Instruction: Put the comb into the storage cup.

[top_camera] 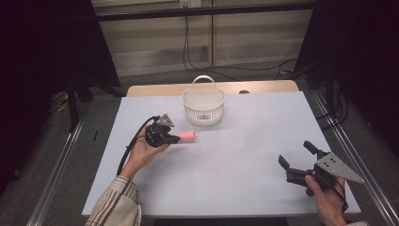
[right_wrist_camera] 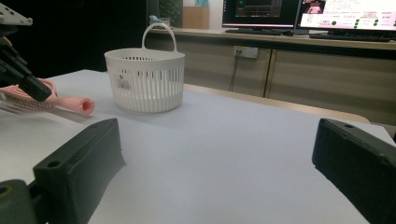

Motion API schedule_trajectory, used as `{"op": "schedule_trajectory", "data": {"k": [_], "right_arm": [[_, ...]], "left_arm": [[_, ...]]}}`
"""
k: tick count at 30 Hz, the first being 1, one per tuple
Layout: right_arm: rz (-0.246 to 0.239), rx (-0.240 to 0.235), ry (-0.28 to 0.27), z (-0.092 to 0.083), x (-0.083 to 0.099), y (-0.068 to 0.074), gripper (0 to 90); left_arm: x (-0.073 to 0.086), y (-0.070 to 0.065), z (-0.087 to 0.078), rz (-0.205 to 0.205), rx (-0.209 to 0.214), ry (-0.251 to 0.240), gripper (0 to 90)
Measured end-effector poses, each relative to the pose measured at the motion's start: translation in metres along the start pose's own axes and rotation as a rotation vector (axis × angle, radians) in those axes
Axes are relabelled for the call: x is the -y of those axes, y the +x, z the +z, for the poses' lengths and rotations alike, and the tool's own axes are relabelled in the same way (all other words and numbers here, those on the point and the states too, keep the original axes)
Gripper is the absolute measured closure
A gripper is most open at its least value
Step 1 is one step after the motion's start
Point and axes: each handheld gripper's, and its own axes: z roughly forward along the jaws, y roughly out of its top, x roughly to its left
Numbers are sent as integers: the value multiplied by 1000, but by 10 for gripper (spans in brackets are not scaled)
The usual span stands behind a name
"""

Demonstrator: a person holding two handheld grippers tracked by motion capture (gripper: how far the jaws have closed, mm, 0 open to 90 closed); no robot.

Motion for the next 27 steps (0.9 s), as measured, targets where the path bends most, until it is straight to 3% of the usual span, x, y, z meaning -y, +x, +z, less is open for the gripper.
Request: {"op": "schedule_trajectory", "data": {"k": [1, 3, 4, 5, 6, 8, 9, 10, 14, 15, 16, 19, 20, 21, 23, 24, 26, 27], "right_arm": [[1, -1, -1, 0, 0, 0, 11], [-1, -1, 0, 0, 0, 0, 11], [0, -1, 0, 0, 0, 0, 11], [-4, -1, 1, 0, 0, 0, 11], [-4, 0, 4, 0, 0, 0, 11], [-5, 0, 2, 0, 0, 0, 10], [-2, 0, 3, 0, 0, 0, 10], [-3, 1, 4, 0, 0, 0, 10], [1, 4, 0, 0, 0, 0, 11], [1, 4, 2, 0, 0, 0, 10], [-2, 2, 4, 0, 0, 0, 10], [-2, 1, 4, 0, 0, 0, 10], [-3, -1, 5, 0, 0, 0, 10], [-3, -2, 5, 0, 0, 0, 10], [-1, 0, 1, 0, 0, 0, 10], [-1, 0, 1, 0, 0, 0, 10], [0, 0, 7, 0, 0, 0, 10], [0, 0, 4, 0, 0, 0, 10]], "left_arm": [[-1, 1, 0, 29, -1, 28, 900], [-2, 0, 4, 8, 0, 20, 900], [-3, 1, 5, 30, 1, 42, 900], [-3, 0, 7, 2, 4, 22, 900], [-4, 1, 7, 27, 5, 44, 900], [-5, 0, 11, 0, 9, 31, 900], [-6, 2, 11, 24, 10, 53, 900], [-6, 1, 13, 8, 12, 48, 900], [-6, 4, 17, 6, 13, 62, 900], [-7, 1, 21, -17, 14, 50, 900], [-9, 2, 21, 16, 19, 75, 900], [-11, -1, 24, -7, 14, 67, 900], [-14, -4, 25, 3, 13, 45, 900], [-16, -4, 23, 31, 15, 63, 900], [-17, -7, 25, 17, 18, 55, 900], [-19, -6, 25, 50, 13, 82, 900], [-19, -6, 29, 14, 17, 58, 900], [-20, -4, 29, 34, 20, 80, 900]]}}
